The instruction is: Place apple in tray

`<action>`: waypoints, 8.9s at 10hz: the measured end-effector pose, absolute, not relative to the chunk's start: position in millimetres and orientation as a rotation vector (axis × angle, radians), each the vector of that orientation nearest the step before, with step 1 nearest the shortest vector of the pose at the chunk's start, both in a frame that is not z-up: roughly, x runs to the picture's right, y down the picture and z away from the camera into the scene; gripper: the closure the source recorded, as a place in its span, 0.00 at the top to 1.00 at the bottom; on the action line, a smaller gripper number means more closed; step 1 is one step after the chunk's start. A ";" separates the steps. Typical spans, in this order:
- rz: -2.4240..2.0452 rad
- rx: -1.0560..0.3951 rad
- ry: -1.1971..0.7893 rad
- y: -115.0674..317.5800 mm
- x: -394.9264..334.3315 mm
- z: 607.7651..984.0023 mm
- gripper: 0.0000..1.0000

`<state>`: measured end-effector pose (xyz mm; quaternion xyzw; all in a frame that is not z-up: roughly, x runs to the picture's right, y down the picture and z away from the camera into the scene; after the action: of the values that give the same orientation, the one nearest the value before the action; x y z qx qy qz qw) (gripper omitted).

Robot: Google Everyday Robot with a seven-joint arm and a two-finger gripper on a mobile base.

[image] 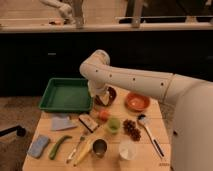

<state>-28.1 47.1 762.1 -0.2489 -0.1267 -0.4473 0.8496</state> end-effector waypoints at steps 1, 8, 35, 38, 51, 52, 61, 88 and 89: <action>-0.942 -0.524 -0.267 47.1 -28.0 762.2 0.64; -0.942 -0.525 -0.267 47.2 -28.1 762.1 0.64; -0.942 -0.525 -0.267 47.2 -28.1 762.1 0.64; -0.943 -0.525 -0.267 47.2 -28.0 762.2 0.64; -0.943 -0.525 -0.267 47.2 -28.1 762.1 0.64; -0.942 -0.525 -0.267 47.2 -28.1 762.2 0.64; -0.942 -0.525 -0.267 47.2 -28.0 762.2 0.64; -1.381 -0.718 -0.477 71.7 -27.9 807.5 0.64; -1.370 -0.730 -0.477 73.1 -20.2 809.4 0.64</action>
<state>-20.2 73.1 809.4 -0.3262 -0.2130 -0.6123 0.6880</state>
